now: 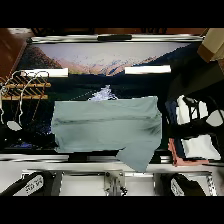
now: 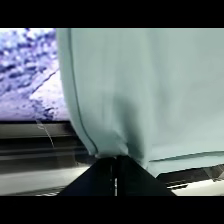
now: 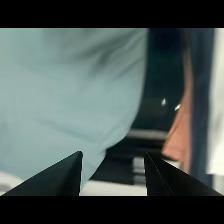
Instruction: Fold the shirts.
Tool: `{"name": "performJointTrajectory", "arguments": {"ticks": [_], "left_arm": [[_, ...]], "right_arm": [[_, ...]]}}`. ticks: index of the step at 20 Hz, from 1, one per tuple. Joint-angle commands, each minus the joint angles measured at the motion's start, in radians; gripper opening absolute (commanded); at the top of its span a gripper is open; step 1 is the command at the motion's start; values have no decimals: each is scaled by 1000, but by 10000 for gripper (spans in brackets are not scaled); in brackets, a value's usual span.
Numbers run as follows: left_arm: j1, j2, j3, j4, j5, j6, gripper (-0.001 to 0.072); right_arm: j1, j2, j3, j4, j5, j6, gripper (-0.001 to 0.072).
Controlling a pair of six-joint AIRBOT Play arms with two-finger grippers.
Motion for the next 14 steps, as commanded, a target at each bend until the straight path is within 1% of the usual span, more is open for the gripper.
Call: {"name": "performJointTrajectory", "arguments": {"ticks": [1,4,5,6,8,11,14], "left_arm": [[-14,11,1,-5,-4,14,36],[-14,11,1,-6,-1,18,36],[-14,11,1,-6,-1,18,36],[-14,11,2,-6,-1,18,37],[-14,11,2,-6,-1,18,36],[-14,11,2,-6,-2,17,36],[-14,11,2,-6,-2,17,36]], "right_arm": [[1,85,-171,86,6,-44,506],[1,85,-323,87,-81,-20,506],[6,72,-341,87,-103,8,506],[13,58,-341,94,-140,6,506],[65,31,-343,91,-210,43,506],[179,-45,-343,69,-238,89,506],[239,-106,-343,74,-293,133,506]]}}
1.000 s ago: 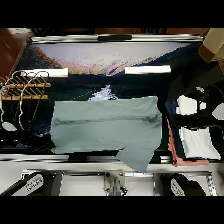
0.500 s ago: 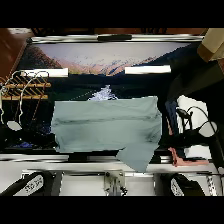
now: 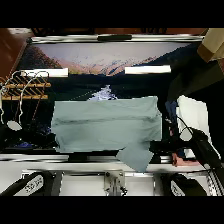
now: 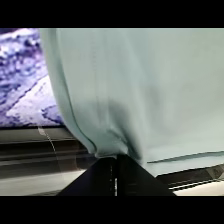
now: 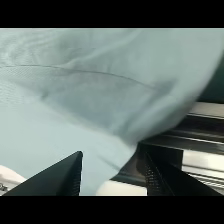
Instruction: Fold the shirts.
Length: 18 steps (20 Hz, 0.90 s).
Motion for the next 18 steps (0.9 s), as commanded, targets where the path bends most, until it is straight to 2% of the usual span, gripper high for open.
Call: {"name": "performJointTrajectory", "arguments": {"ticks": [1,3,4,6,9,11,15,18], "left_arm": [[0,1,1,0,0,0,37],[0,1,1,0,0,0,36],[0,1,1,-1,-2,0,37],[0,1,3,-1,-5,0,36],[0,20,72,-1,-10,24,36],[2,58,169,-7,-27,76,36],[14,66,362,-9,13,37,34],[14,-45,426,-63,27,25,35]], "right_arm": [[72,-68,-6,-3,-84,61,506],[73,-98,-6,9,-122,74,505],[73,-111,-6,19,-135,73,460],[73,-118,-4,35,-137,72,69],[72,-104,70,38,-48,-29,66],[72,-63,173,22,-32,-106,66],[72,-79,394,-57,-194,-47,63],[72,-246,531,-45,-262,-46,63]]}}
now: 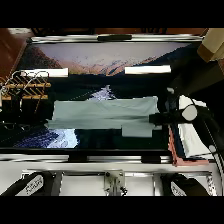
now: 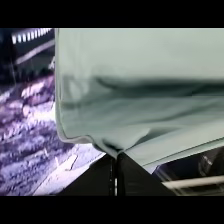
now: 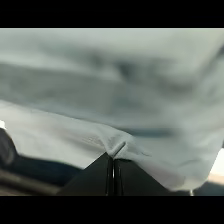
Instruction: Fold the shirts.
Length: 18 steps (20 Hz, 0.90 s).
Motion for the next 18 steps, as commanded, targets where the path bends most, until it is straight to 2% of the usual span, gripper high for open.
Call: {"name": "performJointTrajectory", "arguments": {"ticks": [1,3,7,12,13,14,15,16,17,18], "left_arm": [[3,-113,95,-47,34,-34,35],[2,-207,135,-63,51,-96,36],[-11,-350,205,-158,53,-97,36],[-18,-439,250,-157,57,-101,41],[-18,-450,250,-159,48,-101,154],[-20,-451,251,-161,31,-101,455],[-20,-449,255,-161,13,-96,688],[-18,-447,263,-159,-14,-77,704],[-18,-444,274,-155,-40,-70,704],[-18,-438,285,-154,-61,-71,704]], "right_arm": [[0,-179,174,-19,-82,8,63],[1,-319,274,-42,-85,34,63],[2,-517,459,26,-101,34,64],[2,-615,489,5,-102,54,73],[2,-618,489,9,-102,50,201],[0,-609,489,9,-94,29,485],[-5,-591,489,-5,-69,-11,561],[-12,-566,489,-42,-34,-21,580],[-25,-542,489,-79,3,-21,636],[-47,-520,489,-116,47,-19,636]]}}
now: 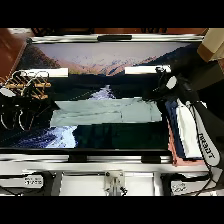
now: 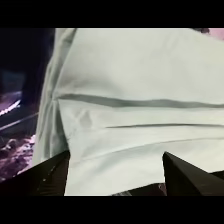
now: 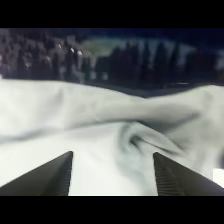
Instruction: Fold the shirts.
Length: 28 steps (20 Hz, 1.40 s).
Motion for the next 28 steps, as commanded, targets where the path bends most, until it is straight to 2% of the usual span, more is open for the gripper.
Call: {"name": "performJointTrajectory", "arguments": {"ticks": [1,4,10,15,19,20,21,22,23,24,25,26,27,28], "left_arm": [[0,11,31,0,-69,15,704],[0,79,45,1,-55,-7,704],[-4,200,44,1,-55,-7,703],[-4,215,44,-2,-56,-33,702],[-4,215,44,-3,-56,-33,701],[-4,215,44,-3,-57,-34,701],[-4,215,44,-6,-58,-33,701],[-4,215,44,-14,-58,-33,701],[-4,215,44,-28,-58,-33,701],[-6,215,44,-44,-58,-32,670],[-14,214,44,-62,-58,-28,486],[-29,214,44,-85,-58,-3,257],[-57,214,44,-121,-58,23,119],[-92,211,44,-170,-54,50,75]], "right_arm": [[-52,47,5,-87,130,-23,674],[-95,23,5,-52,198,-12,673],[-95,-40,5,-52,200,16,673],[-95,-108,5,80,195,7,673],[-80,-151,5,151,243,8,669],[-78,-156,5,158,251,8,544],[-72,-155,5,156,251,9,321],[-73,-152,5,158,251,9,129],[-73,-144,5,161,253,10,66],[-73,-126,5,168,254,6,66],[-73,-97,5,175,254,-11,65],[-73,-61,5,183,255,-17,65],[-73,-15,5,203,265,-16,65],[-72,29,5,214,275,-16,65]]}}
